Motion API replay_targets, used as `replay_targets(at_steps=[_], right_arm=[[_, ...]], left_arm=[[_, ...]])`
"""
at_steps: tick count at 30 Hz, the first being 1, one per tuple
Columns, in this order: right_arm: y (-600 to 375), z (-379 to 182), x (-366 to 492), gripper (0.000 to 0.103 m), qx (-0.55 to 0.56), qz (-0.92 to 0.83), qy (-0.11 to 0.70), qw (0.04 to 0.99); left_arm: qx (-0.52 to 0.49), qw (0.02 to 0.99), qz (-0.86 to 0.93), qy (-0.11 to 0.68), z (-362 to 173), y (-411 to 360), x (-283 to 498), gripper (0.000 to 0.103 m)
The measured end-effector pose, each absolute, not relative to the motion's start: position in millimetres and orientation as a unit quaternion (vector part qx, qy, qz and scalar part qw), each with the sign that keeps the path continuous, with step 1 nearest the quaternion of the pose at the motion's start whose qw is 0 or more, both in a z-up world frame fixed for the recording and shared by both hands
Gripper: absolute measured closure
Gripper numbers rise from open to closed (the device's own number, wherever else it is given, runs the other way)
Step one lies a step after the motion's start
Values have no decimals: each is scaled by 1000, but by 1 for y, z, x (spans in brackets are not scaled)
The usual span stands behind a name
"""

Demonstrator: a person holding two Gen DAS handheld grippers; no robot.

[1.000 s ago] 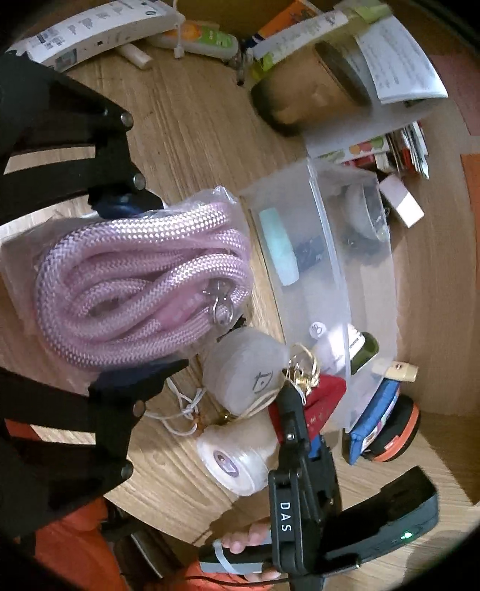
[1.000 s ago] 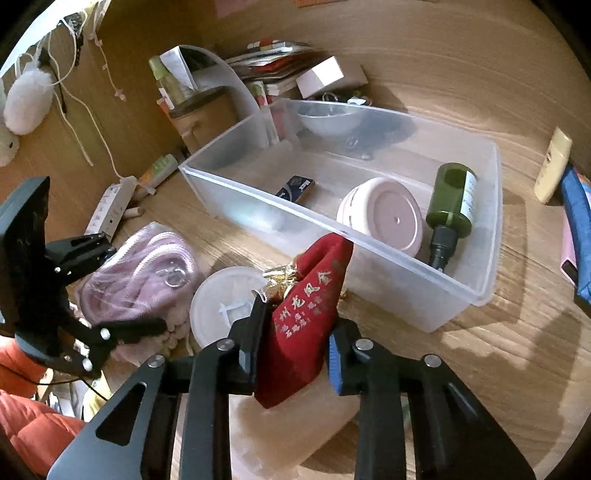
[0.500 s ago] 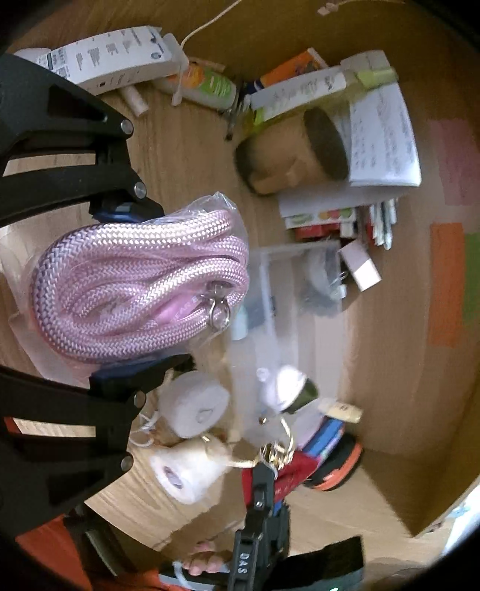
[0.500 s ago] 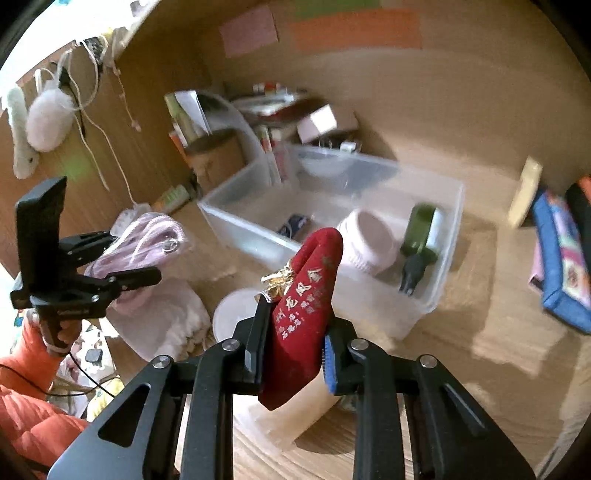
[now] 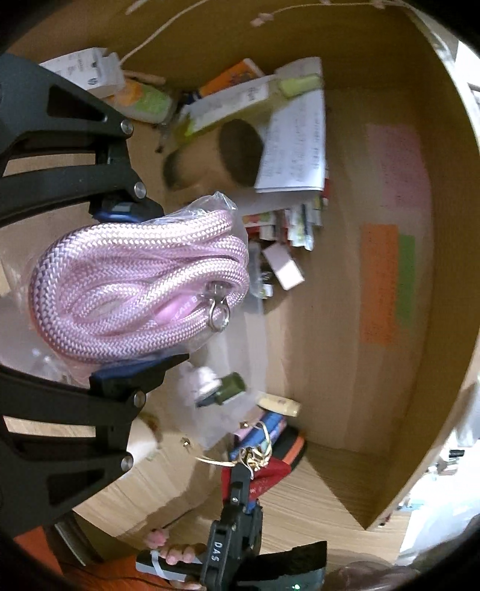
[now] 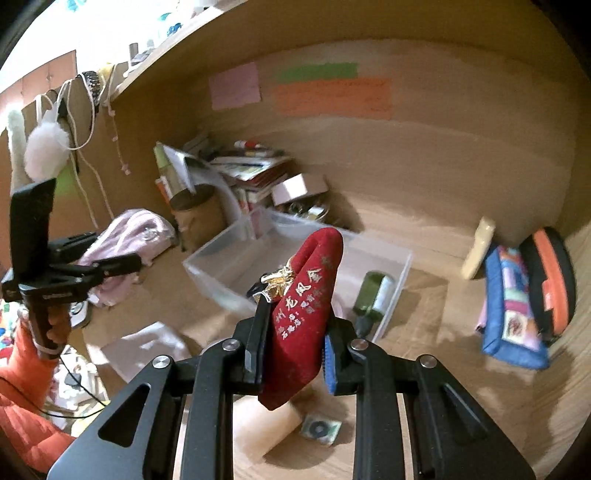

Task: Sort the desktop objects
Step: 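Lower the rope bag and red pouch into the clear box and release both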

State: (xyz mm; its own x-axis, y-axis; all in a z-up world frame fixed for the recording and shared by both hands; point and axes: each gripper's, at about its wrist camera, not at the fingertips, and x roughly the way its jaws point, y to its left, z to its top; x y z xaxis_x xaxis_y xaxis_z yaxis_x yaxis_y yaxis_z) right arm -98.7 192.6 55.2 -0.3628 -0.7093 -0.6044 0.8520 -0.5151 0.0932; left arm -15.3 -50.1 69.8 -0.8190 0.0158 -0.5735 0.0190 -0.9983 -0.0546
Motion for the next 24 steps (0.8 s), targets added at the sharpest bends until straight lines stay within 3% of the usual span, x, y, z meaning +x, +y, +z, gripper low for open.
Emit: replay_targets(at_steps=[12,24], right_arm=[[188,59,-126,82,291,-825,121,469],[168,17,-162,82,335,-811,142,458]], left_arm=[[284,-27,-958,34,87,-47,-59,47],[347,-43,-936,38,45,-46,-124,47]])
